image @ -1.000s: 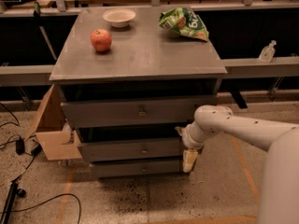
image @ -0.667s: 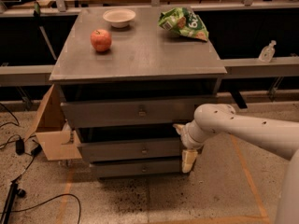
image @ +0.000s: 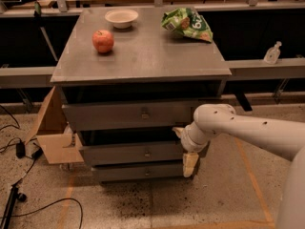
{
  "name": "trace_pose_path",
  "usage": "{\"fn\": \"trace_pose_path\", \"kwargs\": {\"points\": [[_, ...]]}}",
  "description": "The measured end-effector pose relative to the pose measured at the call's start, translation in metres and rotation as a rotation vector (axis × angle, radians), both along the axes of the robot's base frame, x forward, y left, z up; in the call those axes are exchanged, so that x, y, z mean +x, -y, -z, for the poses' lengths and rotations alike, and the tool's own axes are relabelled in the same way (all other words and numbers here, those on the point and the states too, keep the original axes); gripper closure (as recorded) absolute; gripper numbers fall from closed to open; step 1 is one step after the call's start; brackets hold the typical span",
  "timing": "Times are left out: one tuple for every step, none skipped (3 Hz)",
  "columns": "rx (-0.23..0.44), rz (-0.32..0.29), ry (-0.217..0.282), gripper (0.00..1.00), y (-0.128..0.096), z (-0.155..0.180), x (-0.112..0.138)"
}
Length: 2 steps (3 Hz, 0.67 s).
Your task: Open middle drawer
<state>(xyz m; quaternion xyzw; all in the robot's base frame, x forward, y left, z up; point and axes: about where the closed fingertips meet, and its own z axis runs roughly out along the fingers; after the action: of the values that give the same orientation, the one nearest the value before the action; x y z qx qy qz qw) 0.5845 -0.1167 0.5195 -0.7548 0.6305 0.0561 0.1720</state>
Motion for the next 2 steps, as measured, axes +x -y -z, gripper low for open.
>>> {"fn": "trace_pose_path", "kwargs": {"points": [[-0.004, -0.003, -0.037, 0.0, -0.004, 0.018, 0.007], [-0.005, 0.009, -0.064, 0.0, -0.006, 0.039, 0.021]]}}
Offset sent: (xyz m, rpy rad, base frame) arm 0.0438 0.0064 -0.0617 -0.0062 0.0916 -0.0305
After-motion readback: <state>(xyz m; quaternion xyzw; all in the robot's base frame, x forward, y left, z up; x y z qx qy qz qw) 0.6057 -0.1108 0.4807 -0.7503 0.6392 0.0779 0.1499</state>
